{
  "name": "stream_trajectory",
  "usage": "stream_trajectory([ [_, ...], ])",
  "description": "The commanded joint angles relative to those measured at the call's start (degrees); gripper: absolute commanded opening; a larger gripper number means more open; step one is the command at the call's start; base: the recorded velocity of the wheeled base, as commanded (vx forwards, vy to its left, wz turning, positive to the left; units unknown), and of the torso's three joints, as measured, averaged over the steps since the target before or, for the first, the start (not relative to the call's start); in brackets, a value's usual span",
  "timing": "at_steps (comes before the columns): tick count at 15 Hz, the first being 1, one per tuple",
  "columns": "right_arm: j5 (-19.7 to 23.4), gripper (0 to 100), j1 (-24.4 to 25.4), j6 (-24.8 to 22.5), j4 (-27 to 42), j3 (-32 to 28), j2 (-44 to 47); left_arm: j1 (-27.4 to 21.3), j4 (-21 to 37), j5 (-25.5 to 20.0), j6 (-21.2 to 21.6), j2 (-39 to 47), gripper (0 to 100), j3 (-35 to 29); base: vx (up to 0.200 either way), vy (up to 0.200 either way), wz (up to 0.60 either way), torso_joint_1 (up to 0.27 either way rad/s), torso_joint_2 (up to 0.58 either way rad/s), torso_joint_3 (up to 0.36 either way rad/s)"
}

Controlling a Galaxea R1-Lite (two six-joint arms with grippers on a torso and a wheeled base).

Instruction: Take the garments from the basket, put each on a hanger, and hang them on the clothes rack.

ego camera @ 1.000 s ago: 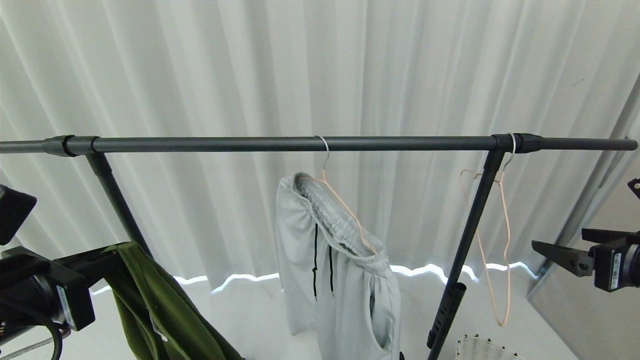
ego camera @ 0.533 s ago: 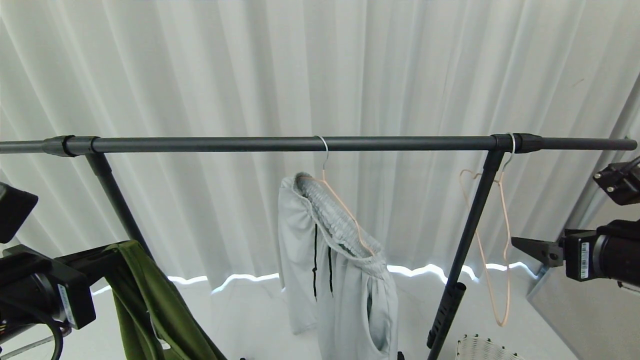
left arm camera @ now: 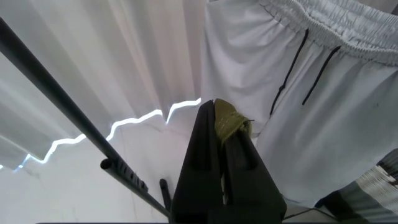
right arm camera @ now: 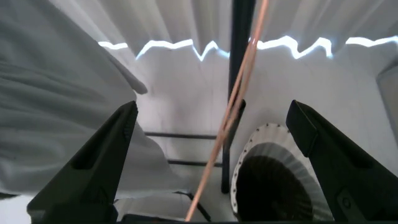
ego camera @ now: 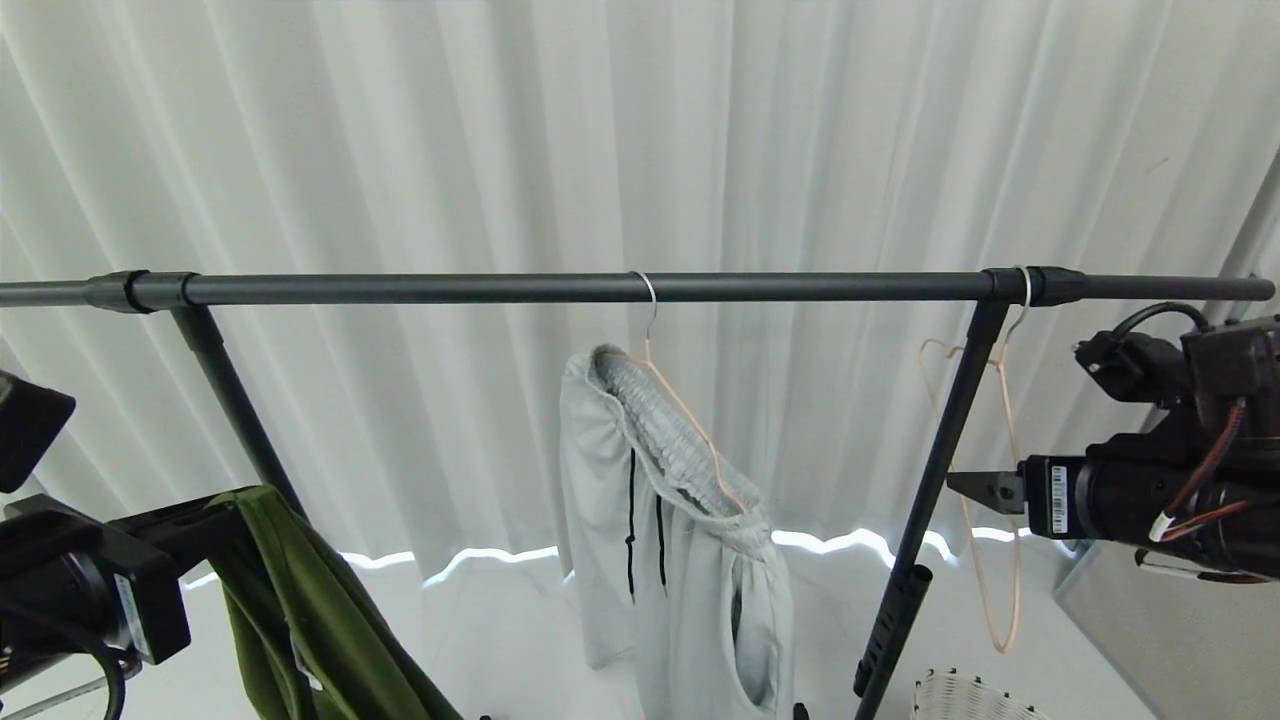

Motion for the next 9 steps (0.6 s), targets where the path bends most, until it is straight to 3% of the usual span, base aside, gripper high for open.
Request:
stream_trajectory([
  [1,-0.5,100,0.1,1.0,0.1,0.2,2.2,0.0,0.0,0.0,0.0,0.0,0,0.0,0.0,0.0,0.0,0.0,0.0,0.0],
  [4,-4.5,100,0.2,3.0,0.5,0.2,3.9,-0.1,0.0,0.0,0.0,0.1,0,0.0,0.0,0.0,0.0,0.0,0.0,0.0],
  [9,-5.4,100,0.2,5.9,0.0,0.2,6.1,-0.1,0.0,0.0,0.0,0.0,0,0.1,0.0,0.0,0.0,0.0,0.0,0.0],
])
